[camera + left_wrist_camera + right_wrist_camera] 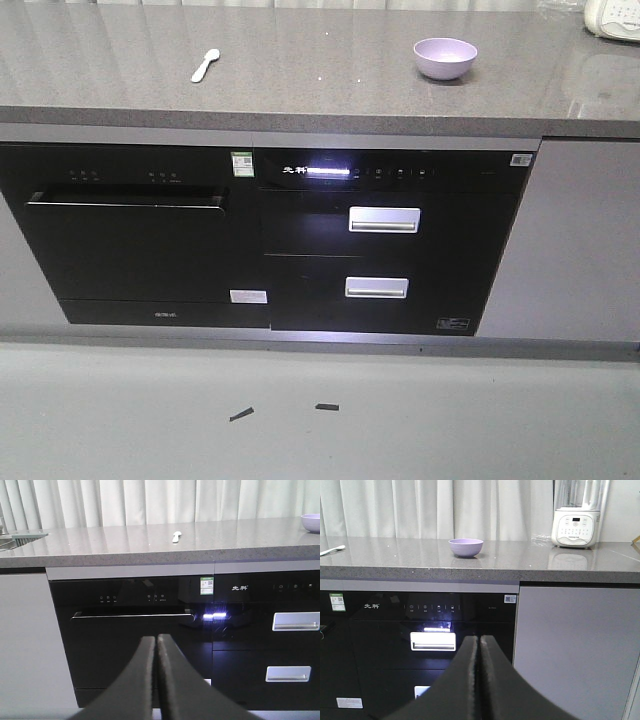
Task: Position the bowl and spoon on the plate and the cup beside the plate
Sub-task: 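Continue driving forward to the counter edge near the lavender bowl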
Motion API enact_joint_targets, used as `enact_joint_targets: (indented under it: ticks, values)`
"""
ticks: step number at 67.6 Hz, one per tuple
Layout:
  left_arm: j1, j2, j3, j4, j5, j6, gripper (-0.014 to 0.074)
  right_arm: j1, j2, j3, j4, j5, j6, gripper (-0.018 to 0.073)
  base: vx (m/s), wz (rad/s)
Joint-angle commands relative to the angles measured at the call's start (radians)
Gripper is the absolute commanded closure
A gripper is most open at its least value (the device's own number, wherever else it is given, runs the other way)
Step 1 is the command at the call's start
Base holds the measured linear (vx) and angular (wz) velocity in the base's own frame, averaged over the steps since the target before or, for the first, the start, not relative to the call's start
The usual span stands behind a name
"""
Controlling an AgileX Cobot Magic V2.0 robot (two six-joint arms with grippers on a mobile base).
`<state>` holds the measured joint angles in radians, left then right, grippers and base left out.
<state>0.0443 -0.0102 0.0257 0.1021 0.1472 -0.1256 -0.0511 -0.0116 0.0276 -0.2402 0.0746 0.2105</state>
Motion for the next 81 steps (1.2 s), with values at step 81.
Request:
enact_joint_targets:
  ticks: [81]
  values:
    - [-0.001,-0.012,-0.008,-0.001,-0.069,-0.008,0.0603,-0.005,-0.009,0.004,-0.007,-0.075,-0.001,0.0562,0.10,-0.03]
